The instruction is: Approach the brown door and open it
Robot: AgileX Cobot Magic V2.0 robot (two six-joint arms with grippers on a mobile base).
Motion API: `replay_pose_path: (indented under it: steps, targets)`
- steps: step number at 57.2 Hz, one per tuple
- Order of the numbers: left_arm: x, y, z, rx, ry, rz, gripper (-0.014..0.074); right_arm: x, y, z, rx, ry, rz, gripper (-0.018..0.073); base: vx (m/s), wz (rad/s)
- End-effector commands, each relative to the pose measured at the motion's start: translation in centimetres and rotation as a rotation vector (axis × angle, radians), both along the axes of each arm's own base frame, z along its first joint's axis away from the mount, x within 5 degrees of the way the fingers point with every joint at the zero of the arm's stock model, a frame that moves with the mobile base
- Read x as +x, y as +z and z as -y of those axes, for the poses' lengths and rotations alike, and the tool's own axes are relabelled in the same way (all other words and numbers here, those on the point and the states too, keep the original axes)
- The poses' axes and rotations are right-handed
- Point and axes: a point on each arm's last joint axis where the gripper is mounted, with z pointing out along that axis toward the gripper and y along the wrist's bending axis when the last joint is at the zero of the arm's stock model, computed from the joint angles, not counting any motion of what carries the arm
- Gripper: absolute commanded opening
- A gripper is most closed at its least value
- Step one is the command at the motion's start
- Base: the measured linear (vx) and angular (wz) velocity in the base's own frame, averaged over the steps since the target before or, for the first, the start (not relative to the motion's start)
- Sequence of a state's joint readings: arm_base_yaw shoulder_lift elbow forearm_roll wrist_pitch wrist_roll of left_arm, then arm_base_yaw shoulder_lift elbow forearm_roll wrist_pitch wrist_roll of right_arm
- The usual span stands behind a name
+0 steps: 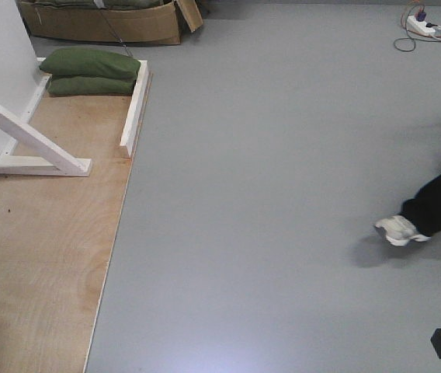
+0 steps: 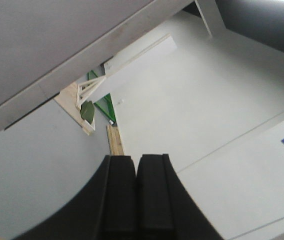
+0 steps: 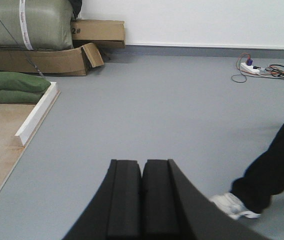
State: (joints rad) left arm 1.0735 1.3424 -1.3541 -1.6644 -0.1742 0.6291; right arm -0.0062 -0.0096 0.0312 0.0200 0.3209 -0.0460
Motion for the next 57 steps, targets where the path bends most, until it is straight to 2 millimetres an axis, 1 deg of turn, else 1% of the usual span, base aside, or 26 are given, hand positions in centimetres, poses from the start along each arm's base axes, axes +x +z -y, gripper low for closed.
replay_pose_path:
  steps: [1, 11, 15, 28, 47, 57]
  targets:
    - [0.6, 1.3, 0.6, 0.057, -0.103, -0.009, -0.0003, 0.1, 0.6, 0.0, -0.013, -0.001, 0.087, 0.0, 0.0, 0.0]
    - [1.6, 0.8, 0.3, 0.049, -0.191, -0.022, -0.0003, 0.1, 0.6, 0.0, -0.013, -0.001, 0.086, 0.0, 0.0, 0.0]
    - [2.1, 0.9, 0.3, 0.054, -0.225, -0.017, -0.0003, 0.1, 0.6, 0.0, -0.013, -0.001, 0.086, 0.0, 0.0, 0.0]
    - [3.2, 3.1, 1.6, 0.137, -0.396, -0.007, -0.0003, 0.1, 0.6, 0.0, -0.013, -0.001, 0.086, 0.0, 0.0, 0.0]
    - [4.1, 3.7, 2.8, 0.166, -0.558, 0.011, -0.0003, 0.1, 0.6, 0.0, -0.013, -0.001, 0.086, 0.0, 0.0, 0.0]
    - [4.0, 4.4, 3.5, 0.165, -0.609, 0.104, -0.0003, 0.1, 0.6, 0.0, -0.013, -0.001, 0.086, 0.0, 0.0, 0.0]
